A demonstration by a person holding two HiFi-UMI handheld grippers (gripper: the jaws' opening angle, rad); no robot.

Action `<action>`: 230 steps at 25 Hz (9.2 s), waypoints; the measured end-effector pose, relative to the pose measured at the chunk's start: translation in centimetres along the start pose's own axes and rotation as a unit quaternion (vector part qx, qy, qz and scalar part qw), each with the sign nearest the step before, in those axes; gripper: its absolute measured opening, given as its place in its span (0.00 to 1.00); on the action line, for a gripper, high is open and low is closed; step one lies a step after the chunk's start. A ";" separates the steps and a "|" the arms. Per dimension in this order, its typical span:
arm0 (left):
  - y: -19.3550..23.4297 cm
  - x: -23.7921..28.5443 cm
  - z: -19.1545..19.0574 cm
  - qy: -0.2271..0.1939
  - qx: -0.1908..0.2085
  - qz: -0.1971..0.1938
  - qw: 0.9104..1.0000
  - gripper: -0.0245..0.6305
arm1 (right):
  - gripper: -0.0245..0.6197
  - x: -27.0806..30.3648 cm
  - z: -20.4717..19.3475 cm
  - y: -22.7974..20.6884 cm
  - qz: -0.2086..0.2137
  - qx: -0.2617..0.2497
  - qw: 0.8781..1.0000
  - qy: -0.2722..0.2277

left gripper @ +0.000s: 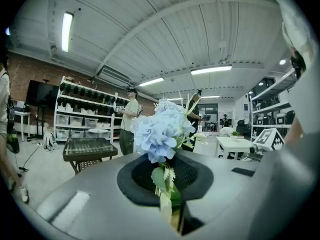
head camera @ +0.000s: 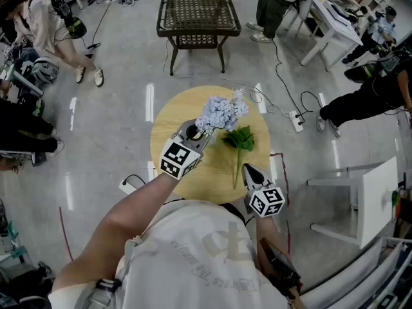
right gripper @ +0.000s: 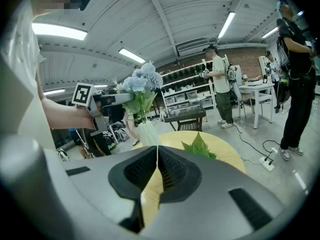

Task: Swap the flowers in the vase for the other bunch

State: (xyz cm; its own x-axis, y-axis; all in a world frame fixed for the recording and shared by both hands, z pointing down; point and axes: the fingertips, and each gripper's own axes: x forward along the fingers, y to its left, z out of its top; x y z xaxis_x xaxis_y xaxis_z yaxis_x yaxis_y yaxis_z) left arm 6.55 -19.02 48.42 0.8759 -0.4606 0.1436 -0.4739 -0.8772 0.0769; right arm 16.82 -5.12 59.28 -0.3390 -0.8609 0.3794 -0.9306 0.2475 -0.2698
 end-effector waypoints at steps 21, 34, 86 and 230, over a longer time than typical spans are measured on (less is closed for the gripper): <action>0.5 -1.4 5.3 -0.059 -0.047 -0.025 0.997 0.09 | 0.05 0.2 0.5 0.5 0.004 -0.002 1.000 -0.001; 2.7 -2.8 9.9 -0.105 -0.094 -0.032 0.989 0.08 | 0.05 0.3 0.7 1.2 0.010 -0.007 1.000 0.000; 8.0 -12.6 2.9 -0.070 -0.240 0.051 0.967 0.08 | 0.05 0.9 -0.5 4.4 0.045 -0.029 0.998 0.015; -4.4 -11.2 -14.3 0.157 -0.201 0.017 0.967 0.06 | 0.07 2.4 -5.1 -3.3 -0.039 0.000 0.992 0.120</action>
State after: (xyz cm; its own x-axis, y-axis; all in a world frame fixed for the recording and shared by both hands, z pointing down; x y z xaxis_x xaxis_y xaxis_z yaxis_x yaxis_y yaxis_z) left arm -2.44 -8.08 60.63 0.8187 -0.3681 0.4406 -0.5534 -0.7105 0.4347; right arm 18.33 -5.70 65.62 -0.2881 -0.7473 0.5988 -0.9555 0.1836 -0.2308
